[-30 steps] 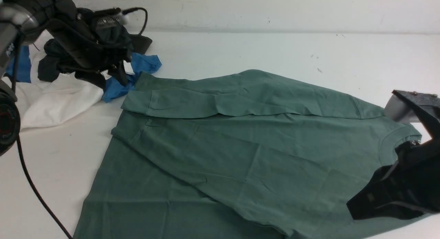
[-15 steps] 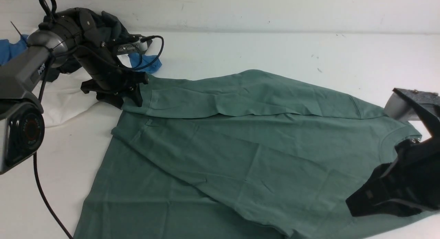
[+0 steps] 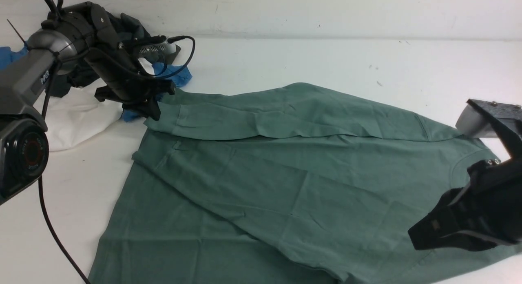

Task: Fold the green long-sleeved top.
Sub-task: Use the left arm to clamp the cuff farthest from it, then use the left arm to drag and drop the cuff onto the cuff closest to the left arm

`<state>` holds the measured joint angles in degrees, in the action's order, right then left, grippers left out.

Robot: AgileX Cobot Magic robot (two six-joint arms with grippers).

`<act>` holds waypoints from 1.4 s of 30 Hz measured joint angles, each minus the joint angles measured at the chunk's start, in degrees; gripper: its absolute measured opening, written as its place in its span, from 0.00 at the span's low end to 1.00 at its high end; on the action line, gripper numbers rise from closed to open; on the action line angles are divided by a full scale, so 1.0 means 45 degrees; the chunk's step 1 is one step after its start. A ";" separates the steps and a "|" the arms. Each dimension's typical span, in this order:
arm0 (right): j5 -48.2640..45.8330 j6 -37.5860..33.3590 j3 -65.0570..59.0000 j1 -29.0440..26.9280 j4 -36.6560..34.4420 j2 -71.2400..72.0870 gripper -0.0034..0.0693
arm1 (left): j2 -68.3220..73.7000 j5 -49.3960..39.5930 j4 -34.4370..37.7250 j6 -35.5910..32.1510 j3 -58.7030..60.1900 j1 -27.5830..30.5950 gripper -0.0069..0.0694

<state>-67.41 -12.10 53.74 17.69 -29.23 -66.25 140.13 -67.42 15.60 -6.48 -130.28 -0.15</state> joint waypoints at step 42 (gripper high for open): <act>-0.0050 0.1305 0.0000 0.0000 0.2608 0.0000 0.03 | -0.8730 -0.0658 -0.1388 0.1169 1.1383 -0.0015 0.10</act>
<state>-67.63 -6.23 53.74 17.69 -17.49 -66.25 100.84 -70.39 9.36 -1.22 -79.06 -0.22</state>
